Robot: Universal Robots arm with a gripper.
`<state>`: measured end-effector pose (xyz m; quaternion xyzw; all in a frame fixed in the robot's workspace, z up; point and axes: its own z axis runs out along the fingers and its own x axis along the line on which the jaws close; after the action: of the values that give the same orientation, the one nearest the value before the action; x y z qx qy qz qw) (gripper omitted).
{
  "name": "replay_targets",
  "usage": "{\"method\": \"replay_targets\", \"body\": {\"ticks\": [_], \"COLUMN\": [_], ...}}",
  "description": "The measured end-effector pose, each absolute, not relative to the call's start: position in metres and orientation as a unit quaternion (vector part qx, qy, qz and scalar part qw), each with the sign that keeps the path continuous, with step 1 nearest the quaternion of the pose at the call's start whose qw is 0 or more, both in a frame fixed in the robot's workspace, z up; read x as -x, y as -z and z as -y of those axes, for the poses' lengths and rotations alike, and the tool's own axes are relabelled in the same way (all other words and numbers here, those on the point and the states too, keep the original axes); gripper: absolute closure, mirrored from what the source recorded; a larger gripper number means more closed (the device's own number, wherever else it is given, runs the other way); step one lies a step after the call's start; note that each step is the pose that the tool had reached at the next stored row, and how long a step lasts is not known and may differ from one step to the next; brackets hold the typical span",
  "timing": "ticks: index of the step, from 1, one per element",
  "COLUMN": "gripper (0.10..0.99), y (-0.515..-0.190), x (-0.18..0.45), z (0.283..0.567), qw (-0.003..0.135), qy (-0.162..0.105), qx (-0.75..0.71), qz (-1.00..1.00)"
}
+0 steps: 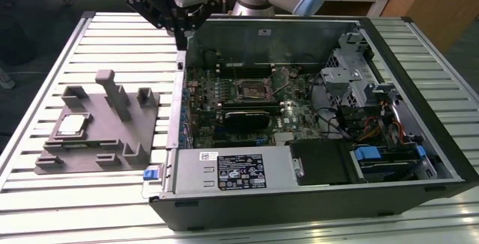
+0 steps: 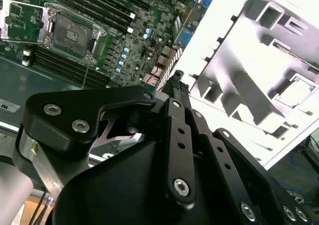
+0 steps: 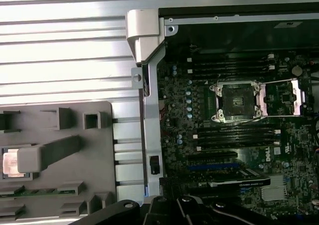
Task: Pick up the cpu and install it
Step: 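Reach for the cpu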
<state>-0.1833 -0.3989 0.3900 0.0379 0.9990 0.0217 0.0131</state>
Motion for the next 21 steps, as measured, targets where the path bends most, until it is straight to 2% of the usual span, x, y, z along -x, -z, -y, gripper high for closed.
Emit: {"method": "replay_targets", "body": {"ticks": [21], "gripper": [0.980], "y": [-0.389], "x": [0.203], "z": [0.399], "qw": [0.013], "qy": [-0.022], "qx": [-0.038], "qz": [-0.999]}}
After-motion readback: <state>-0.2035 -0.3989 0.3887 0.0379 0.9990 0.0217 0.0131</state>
